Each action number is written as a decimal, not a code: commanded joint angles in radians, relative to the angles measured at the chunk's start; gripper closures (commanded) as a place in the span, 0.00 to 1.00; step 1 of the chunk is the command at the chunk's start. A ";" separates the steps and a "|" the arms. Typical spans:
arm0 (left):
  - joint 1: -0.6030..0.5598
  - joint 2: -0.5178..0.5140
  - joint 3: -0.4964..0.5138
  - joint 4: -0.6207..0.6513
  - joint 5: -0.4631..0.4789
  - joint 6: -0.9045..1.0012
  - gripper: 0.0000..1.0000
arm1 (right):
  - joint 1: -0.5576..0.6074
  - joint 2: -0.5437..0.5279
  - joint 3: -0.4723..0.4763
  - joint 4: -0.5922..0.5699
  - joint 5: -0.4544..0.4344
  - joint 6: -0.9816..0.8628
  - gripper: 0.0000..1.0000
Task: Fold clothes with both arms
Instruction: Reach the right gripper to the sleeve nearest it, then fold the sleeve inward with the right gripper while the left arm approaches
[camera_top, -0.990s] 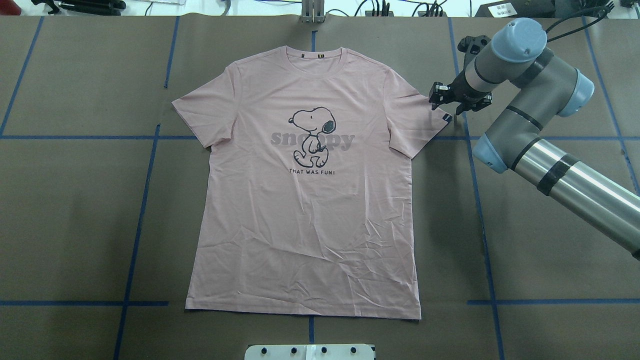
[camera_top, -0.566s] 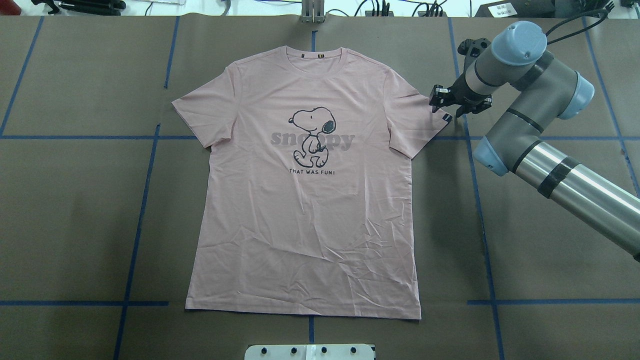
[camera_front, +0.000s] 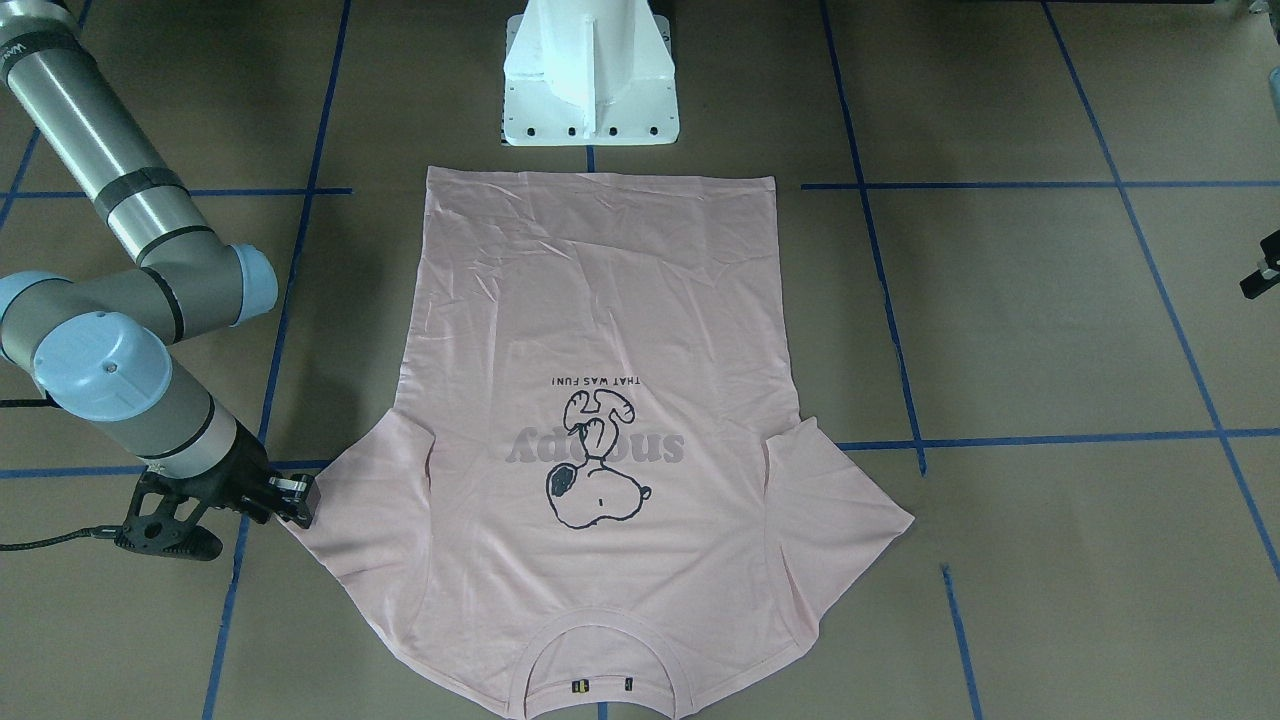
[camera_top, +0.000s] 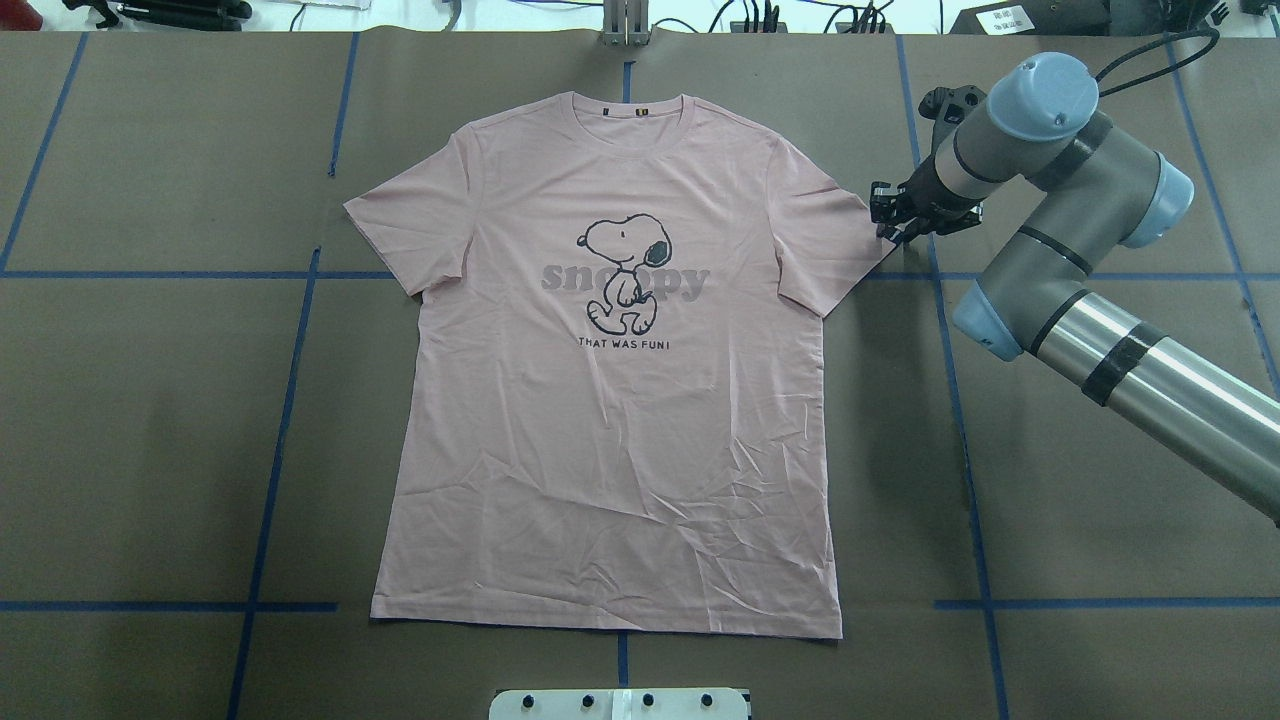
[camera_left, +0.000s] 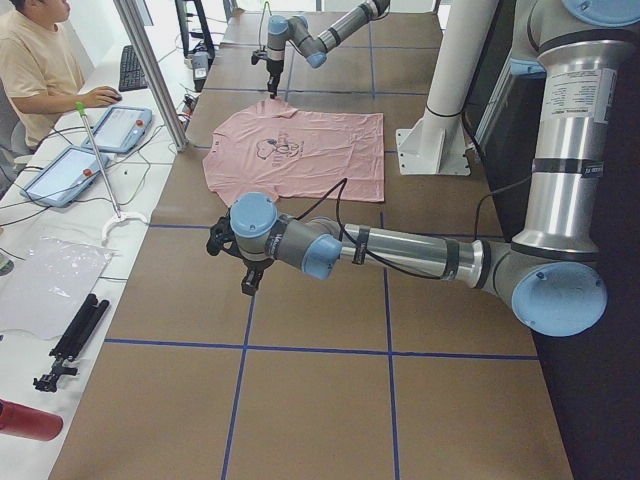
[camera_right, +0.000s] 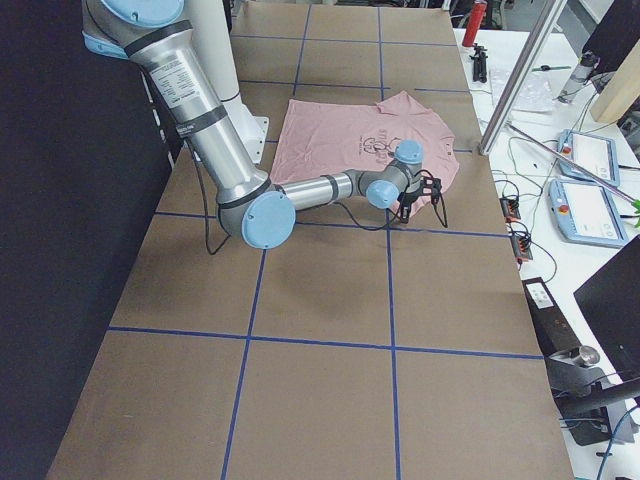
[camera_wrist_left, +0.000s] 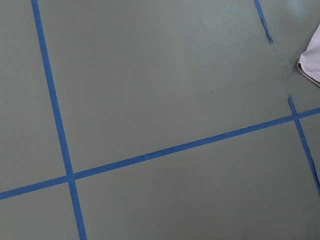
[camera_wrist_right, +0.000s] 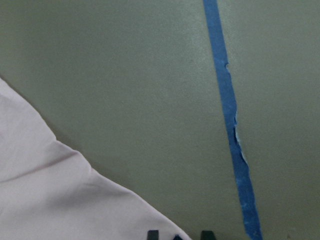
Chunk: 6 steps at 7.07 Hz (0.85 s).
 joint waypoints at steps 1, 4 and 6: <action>-0.002 0.003 -0.008 0.001 -0.014 0.001 0.00 | -0.001 0.000 0.016 -0.007 0.007 -0.004 1.00; -0.002 0.021 -0.042 0.002 -0.014 -0.003 0.00 | -0.013 0.065 0.054 -0.051 0.001 0.002 1.00; -0.002 0.049 -0.078 0.003 -0.014 -0.004 0.00 | -0.058 0.151 0.021 -0.073 -0.028 0.015 1.00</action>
